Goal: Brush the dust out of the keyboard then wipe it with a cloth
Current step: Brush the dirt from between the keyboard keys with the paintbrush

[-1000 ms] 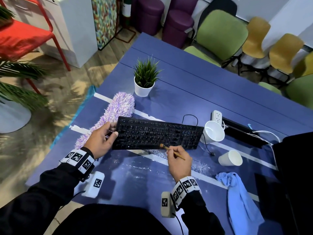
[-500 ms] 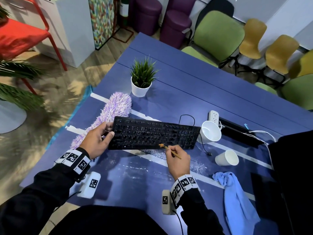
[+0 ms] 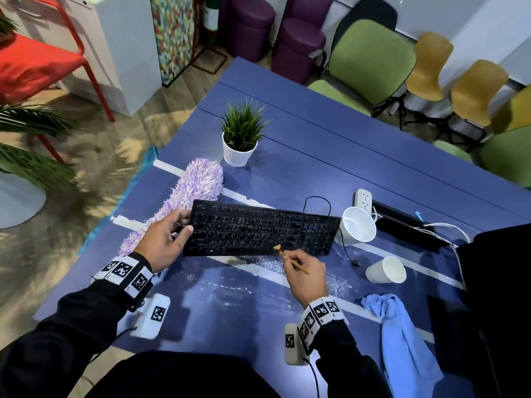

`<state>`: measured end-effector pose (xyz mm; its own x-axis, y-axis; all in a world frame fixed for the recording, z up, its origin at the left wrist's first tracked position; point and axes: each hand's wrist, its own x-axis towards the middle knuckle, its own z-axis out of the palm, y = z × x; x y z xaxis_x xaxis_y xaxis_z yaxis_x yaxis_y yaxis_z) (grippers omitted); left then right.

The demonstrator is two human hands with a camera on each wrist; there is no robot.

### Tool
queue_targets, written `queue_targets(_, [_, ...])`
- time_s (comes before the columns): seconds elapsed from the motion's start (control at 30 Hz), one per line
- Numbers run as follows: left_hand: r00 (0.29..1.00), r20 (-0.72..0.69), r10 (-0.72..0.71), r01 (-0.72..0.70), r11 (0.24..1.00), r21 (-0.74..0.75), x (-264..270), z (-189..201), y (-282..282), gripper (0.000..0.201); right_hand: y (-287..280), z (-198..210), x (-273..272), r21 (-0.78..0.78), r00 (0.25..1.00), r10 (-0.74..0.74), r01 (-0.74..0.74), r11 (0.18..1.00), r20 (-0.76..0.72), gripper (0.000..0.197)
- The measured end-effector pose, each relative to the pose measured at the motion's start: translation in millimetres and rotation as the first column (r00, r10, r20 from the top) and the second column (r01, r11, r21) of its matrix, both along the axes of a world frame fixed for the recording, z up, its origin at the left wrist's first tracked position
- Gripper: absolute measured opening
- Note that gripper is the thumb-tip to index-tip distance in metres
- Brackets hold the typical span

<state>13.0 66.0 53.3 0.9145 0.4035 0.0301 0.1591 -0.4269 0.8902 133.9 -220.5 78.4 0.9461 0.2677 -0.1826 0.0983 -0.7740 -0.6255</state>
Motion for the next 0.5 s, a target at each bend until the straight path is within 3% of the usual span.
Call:
queue_targets(0.1, [1.0, -0.014, 0.009, -0.009, 1.0, -0.002, -0.4, -2.9, 0.8, 0.022, -7.5, 1.6, 8.1, -0.102, 0.994, -0.103, 0.105, 0.989, 0.031, 0.017])
queue_targets(0.23, [1.0, -0.02, 0.016, -0.017, 1.0, -0.004, -1.4, -6.8, 3.0, 0.025, -8.2, -1.9, 5.0, 0.105, 0.998, -0.048, 0.042, 0.994, 0.051, 0.011])
queue_targets(0.4, [1.0, -0.019, 0.007, -0.007, 1.0, -0.011, 1.8, -4.0, 1.9, 0.024, -12.7, -8.7, 13.3, 0.015, 0.992, -0.115, 0.114, 0.993, 0.06, 0.012])
queue_targets(0.5, [1.0, -0.012, 0.004, -0.004, 1.0, -0.007, 2.3, -2.7, 1.4, 0.024, -12.7, -3.8, 14.8, 0.171, 0.987, -0.141, 0.126, 0.977, 0.074, 0.01])
